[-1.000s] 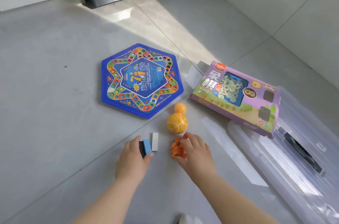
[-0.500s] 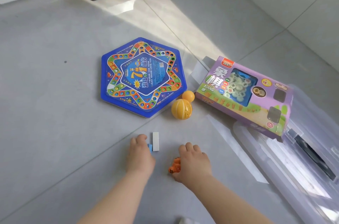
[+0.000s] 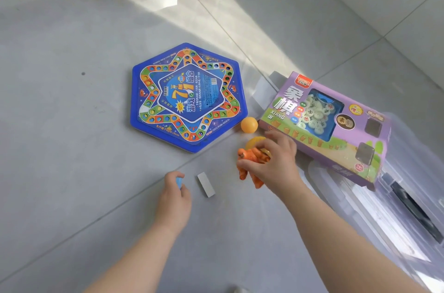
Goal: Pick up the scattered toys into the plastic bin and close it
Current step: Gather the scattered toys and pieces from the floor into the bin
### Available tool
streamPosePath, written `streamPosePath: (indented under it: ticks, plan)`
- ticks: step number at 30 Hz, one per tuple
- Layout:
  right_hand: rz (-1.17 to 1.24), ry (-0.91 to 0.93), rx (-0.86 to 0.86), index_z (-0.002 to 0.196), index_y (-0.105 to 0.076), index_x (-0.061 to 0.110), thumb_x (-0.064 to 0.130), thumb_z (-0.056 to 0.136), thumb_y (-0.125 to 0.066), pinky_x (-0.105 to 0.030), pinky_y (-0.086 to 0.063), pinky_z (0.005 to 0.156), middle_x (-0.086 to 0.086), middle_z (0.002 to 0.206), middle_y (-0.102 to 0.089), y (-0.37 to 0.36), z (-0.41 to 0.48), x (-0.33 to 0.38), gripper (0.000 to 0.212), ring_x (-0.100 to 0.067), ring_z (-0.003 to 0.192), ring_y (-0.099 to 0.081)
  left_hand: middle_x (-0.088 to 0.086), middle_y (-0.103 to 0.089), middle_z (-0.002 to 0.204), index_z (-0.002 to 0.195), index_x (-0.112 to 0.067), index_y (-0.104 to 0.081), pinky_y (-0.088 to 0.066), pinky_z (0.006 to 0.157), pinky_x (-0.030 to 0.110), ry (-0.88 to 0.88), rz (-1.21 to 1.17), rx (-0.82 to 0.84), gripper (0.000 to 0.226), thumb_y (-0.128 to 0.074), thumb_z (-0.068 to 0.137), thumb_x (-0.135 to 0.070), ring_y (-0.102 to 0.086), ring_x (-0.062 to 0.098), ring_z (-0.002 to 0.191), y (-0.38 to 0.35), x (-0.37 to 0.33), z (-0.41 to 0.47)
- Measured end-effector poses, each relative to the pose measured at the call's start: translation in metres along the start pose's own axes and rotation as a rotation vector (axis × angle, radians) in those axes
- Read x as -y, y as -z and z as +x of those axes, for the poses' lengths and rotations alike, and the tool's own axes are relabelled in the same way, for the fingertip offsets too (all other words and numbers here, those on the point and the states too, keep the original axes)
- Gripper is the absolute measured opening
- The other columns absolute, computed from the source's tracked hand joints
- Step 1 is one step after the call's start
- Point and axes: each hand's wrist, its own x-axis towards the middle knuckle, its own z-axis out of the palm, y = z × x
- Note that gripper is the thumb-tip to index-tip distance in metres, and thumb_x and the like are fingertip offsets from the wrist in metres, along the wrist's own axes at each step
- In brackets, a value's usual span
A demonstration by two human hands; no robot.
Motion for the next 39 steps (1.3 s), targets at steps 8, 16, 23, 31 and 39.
streamPosePath:
  ticks: [8, 16, 23, 31, 39]
  plan:
    - [-0.389, -0.004, 0.274, 0.104, -0.061, 0.019, 0.049, 0.076, -0.066, -0.034, -0.039, 0.094, 0.002, 0.138, -0.035, -0.008, 0.027, -0.005, 0.042, -0.021, 0.124, -0.027, 0.004, -0.055, 0.086, 0.098, -0.020, -0.042, -0.042, 0.076, 0.031, -0.098, 0.332, 0.115, 0.016, -0.053, 0.087, -0.021, -0.052, 0.029, 0.086, 0.006, -0.025, 0.011]
    - [-0.606, 0.062, 0.410, 0.108, -0.065, 0.018, 0.043, 0.078, -0.066, -0.038, -0.043, 0.092, -0.002, 0.143, -0.027, -0.007, 0.016, 0.002, 0.039, -0.026, 0.131, -0.020, 0.003, -0.041, 0.133, 0.124, -0.015, -0.036, -0.044, 0.088, 0.033, -0.119, 0.680, 0.174, 0.067, -0.069, 0.074, -0.045, -0.052, 0.024, 0.116, -0.015, -0.032, 0.011]
    - [-0.412, -0.005, 0.339, 0.100, -0.066, 0.016, 0.043, 0.076, -0.067, -0.033, -0.044, 0.087, 0.003, 0.137, -0.031, -0.008, -0.011, -0.021, 0.036, -0.021, 0.128, -0.021, 0.009, -0.057, 0.119, 0.108, -0.016, -0.035, -0.046, 0.082, 0.032, -0.065, 0.639, 0.206, 0.037, -0.061, 0.083, -0.024, -0.057, 0.029, 0.108, -0.034, -0.034, -0.007]
    - [0.125, -0.213, 0.014, 0.062, -0.055, 0.026, 0.027, 0.067, -0.078, -0.031, -0.042, 0.084, 0.009, 0.115, -0.034, 0.010, -0.078, -0.046, 0.024, -0.019, 0.127, -0.032, 0.005, -0.049, 0.081, 0.090, -0.018, -0.036, -0.032, 0.064, 0.026, -0.114, 0.281, 0.153, 0.020, -0.052, 0.083, -0.009, -0.053, 0.032, 0.083, -0.016, 0.002, -0.044]
    - [0.287, -0.201, -0.251, 0.072, -0.062, 0.013, 0.016, 0.071, -0.077, -0.010, -0.043, 0.041, 0.005, 0.119, -0.040, 0.082, -0.212, -0.032, 0.015, -0.004, 0.067, -0.053, -0.008, -0.047, 0.066, 0.082, -0.019, -0.045, -0.033, 0.056, 0.030, -0.406, -0.075, 0.095, 0.016, -0.052, 0.085, -0.006, -0.045, 0.028, 0.074, 0.022, -0.026, -0.117]
